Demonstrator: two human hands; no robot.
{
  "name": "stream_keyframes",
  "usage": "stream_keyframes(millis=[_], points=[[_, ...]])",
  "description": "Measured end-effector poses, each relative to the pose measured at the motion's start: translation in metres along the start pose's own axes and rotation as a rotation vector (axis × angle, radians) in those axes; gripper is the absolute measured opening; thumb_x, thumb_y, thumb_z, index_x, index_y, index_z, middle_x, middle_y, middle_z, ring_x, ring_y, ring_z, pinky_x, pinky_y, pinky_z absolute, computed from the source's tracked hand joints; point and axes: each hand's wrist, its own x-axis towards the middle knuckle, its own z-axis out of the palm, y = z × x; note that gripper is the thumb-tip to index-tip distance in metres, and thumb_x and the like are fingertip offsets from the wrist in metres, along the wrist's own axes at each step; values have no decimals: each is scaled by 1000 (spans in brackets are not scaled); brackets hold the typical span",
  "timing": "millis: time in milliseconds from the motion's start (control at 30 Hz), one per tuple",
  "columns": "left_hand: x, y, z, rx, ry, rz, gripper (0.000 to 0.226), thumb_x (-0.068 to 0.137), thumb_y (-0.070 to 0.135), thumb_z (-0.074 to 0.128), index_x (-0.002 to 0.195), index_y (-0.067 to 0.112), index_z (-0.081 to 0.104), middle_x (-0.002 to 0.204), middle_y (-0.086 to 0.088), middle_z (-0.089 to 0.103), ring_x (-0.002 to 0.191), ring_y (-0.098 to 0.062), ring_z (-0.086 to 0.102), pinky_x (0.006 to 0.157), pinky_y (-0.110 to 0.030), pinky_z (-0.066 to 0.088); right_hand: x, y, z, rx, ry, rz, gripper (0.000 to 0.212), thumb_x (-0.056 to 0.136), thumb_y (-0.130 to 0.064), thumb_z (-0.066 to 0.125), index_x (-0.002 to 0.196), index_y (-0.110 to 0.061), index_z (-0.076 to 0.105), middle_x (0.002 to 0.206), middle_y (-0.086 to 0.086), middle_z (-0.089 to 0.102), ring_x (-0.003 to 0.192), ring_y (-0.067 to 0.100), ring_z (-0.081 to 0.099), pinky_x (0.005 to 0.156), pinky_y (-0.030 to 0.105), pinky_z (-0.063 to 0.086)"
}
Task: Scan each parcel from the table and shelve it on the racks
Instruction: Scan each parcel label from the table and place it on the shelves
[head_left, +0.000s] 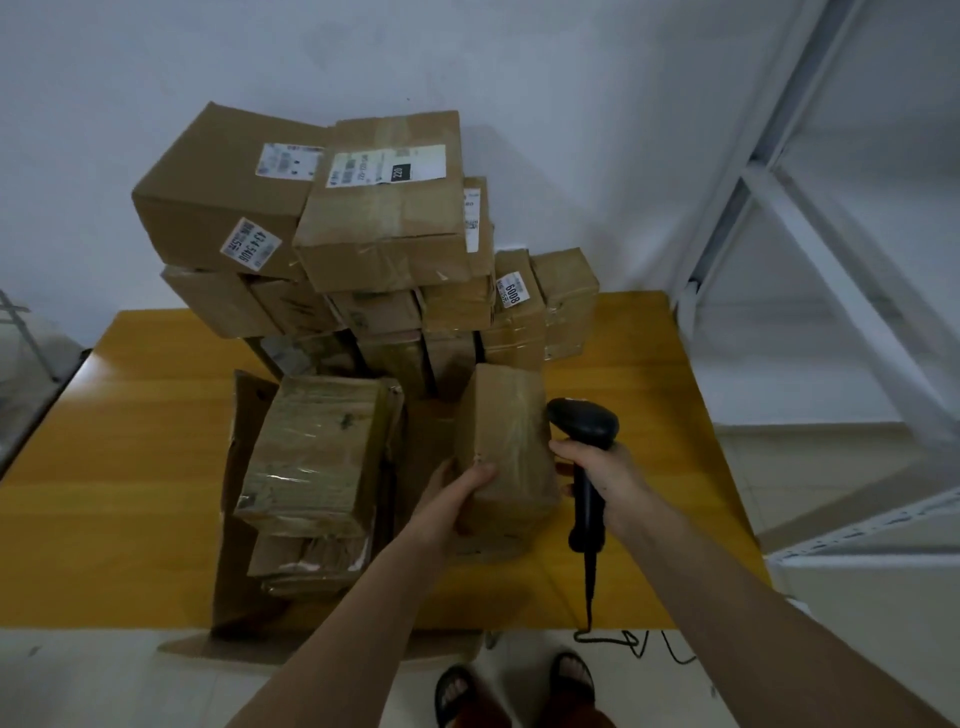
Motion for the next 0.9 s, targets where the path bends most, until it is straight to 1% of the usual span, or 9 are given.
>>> stream_keyframes(millis=[133,200,300,400,533,633,700,800,900], points=[[-2,-5,-8,70,20,-65,69,74,55,72,133,24,53,112,3,62,102,-23,59,77,-40,54,1,9,10,-3,-1,-1,21,83,-17,76,100,-12,66,99,9,69,91,31,68,53,31,49],[-3,1,-9,172,96,-56,58,84,54,65,130,20,54,110,4,61,99,-20,58,77,-38,50,2,10,14,-1,5,-4,19,83,-16,76,98,-13,65,95,7,70,88,28,69,53,31,50],[-2,9,-2,535,277,144,79,86,47,65,149,18,28,143,-9,41,128,-31,43,104,-46,42,4,11,19,9,28,-8,20,82,-16,77,98,-12,66,93,7,70,81,23,69,54,31,52],[-6,13,21,974,412,382,108,73,64,66,153,22,7,155,-10,17,143,-35,16,112,-51,27,5,9,22,11,57,-8,18,83,-16,76,97,-9,67,91,9,70,80,22,68,58,32,52],[6,11,53,1136,415,281,130,63,74,67,152,22,-12,157,-17,8,144,-38,12,114,-51,21,4,7,21,30,46,-3,20,84,-16,75,99,-5,69,92,10,70,81,24,67,63,36,56],[13,16,52,1112,436,219,135,62,63,77,150,25,-19,149,-18,20,138,-37,23,110,-51,27,3,9,15,44,14,11,26,85,-16,75,106,-6,65,103,12,68,93,28,67,80,44,58],[18,25,38,958,391,189,135,62,49,84,151,28,-16,148,-16,23,136,-37,27,110,-52,30,5,10,10,41,25,8,25,87,-16,73,107,-9,62,107,10,65,96,27,65,81,43,56],[21,34,10,403,159,123,125,61,27,90,153,27,5,147,-11,35,132,-35,39,108,-55,38,7,7,4,62,94,-6,21,82,-13,76,99,-8,65,105,12,65,90,24,63,72,39,57],[13,31,-8,157,-45,47,113,52,22,93,146,19,31,133,-9,56,121,-33,54,102,-55,45,6,3,5,78,76,-1,30,80,-13,77,106,-3,66,104,16,69,94,30,66,64,34,56]])
